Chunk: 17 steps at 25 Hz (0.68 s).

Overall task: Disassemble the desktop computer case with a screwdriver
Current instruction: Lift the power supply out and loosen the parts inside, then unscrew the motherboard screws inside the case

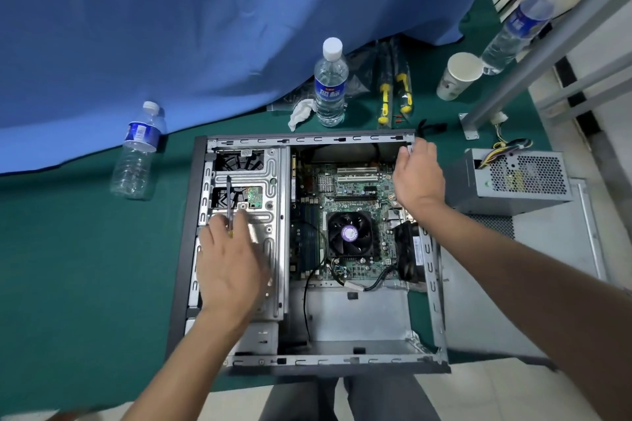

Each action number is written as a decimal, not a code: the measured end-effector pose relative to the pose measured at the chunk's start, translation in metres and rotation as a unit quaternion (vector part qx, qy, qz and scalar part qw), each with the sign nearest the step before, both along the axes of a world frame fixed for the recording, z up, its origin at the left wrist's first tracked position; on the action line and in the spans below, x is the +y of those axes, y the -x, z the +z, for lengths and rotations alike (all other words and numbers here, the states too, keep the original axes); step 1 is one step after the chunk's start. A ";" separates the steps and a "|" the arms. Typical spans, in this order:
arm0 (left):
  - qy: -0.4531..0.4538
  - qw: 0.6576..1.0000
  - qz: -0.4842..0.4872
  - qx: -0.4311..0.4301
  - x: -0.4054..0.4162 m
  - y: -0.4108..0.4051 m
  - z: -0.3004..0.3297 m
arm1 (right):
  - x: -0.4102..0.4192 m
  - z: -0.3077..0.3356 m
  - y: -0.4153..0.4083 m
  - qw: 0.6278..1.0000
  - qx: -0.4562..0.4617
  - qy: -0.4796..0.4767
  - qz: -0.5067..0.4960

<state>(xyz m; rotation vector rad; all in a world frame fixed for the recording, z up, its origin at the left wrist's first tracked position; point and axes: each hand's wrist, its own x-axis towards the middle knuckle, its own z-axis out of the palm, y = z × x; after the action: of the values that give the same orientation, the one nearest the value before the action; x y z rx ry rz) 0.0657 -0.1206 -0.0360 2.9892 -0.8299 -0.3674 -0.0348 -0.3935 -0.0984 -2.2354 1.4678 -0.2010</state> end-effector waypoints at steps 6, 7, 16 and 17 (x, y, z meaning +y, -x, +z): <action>0.106 0.990 0.063 0.068 0.009 -0.003 0.010 | 0.002 0.012 0.004 0.996 -0.024 -0.082 -0.005; 0.135 0.985 0.069 0.077 0.009 -0.002 0.012 | 0.003 0.017 0.005 0.994 -0.035 -0.102 -0.005; 0.436 0.747 0.239 0.441 -0.061 0.060 0.031 | 0.081 0.089 0.102 0.895 -0.203 -0.381 0.112; 0.459 0.710 0.251 0.472 -0.074 0.071 0.029 | 0.088 0.087 0.114 0.866 -0.213 -0.437 0.115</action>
<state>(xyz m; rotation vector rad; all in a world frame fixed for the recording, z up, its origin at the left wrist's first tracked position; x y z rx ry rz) -0.0056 -0.1944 -0.0069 1.5913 0.0034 -0.9530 -0.1484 -0.3055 -0.0109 -1.4613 0.7918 0.0507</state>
